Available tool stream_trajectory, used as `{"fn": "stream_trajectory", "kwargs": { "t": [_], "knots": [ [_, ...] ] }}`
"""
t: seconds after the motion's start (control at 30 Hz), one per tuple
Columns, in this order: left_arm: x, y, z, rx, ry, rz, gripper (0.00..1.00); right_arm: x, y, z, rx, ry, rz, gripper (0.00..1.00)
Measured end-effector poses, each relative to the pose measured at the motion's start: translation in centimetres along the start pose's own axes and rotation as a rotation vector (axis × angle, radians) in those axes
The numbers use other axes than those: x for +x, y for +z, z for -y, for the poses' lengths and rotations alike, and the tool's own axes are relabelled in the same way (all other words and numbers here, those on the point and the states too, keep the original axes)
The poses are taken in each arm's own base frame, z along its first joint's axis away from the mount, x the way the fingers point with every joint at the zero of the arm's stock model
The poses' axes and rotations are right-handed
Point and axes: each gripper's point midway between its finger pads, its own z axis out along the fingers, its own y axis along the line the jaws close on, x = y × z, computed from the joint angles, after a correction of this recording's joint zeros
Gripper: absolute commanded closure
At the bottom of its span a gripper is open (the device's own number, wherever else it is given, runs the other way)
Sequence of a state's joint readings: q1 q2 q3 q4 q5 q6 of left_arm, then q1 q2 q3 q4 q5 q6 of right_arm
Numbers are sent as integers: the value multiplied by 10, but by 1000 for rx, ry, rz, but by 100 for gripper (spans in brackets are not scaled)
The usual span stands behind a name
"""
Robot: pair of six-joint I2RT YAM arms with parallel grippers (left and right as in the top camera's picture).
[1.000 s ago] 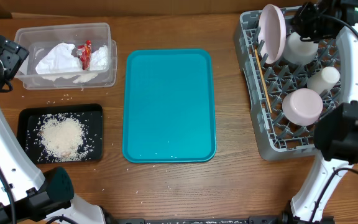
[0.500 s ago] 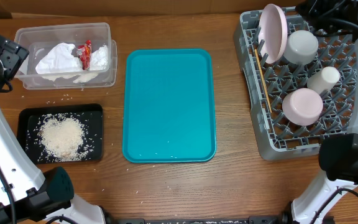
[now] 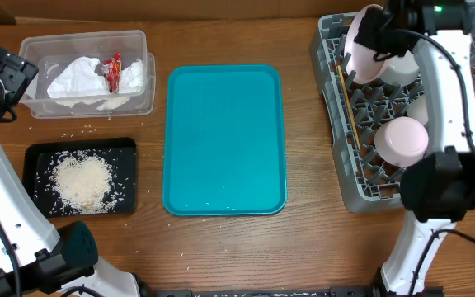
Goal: Sort waste into correct bins and load items into the dishwasher
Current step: 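Stand the large plate upright in the rack slots and release it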
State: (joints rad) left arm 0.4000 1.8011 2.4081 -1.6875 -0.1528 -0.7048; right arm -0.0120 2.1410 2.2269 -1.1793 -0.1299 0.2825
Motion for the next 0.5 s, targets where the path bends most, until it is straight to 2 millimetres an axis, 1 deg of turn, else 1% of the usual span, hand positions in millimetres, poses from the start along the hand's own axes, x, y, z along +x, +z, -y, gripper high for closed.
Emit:
{"fn": "stream_trajectory", "kwargs": {
  "t": [0.07,0.17,0.23,0.33,0.5],
  "knots": [
    [0,0,0,-1,0,0,0,6,6,9,31,28,-28,96],
    [0,0,0,0,0,0,0,16,1,17,64,55,-62,96],
    [0,0,0,0,0,0,0,29,-8,24,94,71,-112,96],
    [0,0,0,0,0,0,0,51,-25,30,134,98,-184,96],
    [0,0,0,0,0,0,0,73,-62,30,160,117,-234,96]
  ]
}}
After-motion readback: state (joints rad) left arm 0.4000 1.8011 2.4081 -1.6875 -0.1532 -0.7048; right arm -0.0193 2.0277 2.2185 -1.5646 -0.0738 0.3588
